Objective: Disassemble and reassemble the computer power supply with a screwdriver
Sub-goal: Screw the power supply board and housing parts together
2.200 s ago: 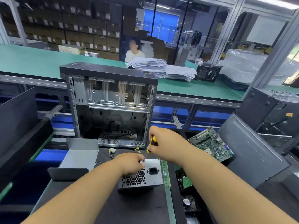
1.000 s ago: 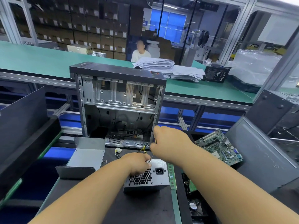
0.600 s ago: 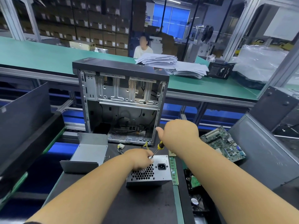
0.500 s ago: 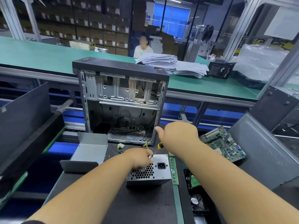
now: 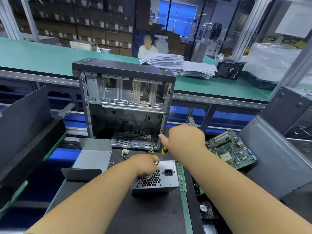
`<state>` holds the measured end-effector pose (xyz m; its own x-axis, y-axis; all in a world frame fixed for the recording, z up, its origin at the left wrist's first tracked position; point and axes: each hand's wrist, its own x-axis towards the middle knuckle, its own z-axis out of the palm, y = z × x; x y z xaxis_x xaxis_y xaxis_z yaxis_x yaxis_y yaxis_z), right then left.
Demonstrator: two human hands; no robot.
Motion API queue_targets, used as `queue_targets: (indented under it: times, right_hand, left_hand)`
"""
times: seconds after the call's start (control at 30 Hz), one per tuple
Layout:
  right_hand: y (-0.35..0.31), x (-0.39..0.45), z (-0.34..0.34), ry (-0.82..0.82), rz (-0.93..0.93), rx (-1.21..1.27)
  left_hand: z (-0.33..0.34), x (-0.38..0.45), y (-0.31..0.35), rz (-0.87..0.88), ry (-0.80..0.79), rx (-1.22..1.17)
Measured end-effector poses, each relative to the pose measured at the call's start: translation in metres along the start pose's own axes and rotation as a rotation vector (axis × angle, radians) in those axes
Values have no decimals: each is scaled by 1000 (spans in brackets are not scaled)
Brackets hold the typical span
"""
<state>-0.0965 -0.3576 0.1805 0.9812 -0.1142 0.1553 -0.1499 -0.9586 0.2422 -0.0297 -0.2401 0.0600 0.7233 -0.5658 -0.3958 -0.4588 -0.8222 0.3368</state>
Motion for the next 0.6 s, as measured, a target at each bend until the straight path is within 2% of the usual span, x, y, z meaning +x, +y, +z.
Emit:
queue_targets:
  times: [0.13,0.3,0.47,0.6]
  right_hand:
    - [-2,-4,4,48,-28,99]
    - [0,-8,4,-1,-306,326]
    - [1,-7,7,-13,-248,239]
    - [-2,-8,4,-46,-284,243]
  left_hand:
    - [1,2,0,5,21,8]
    - [1,1,1,9,36,24]
    - [-1,2,1,1,2,8]
    - [-2,4,0,-1,-15,17]
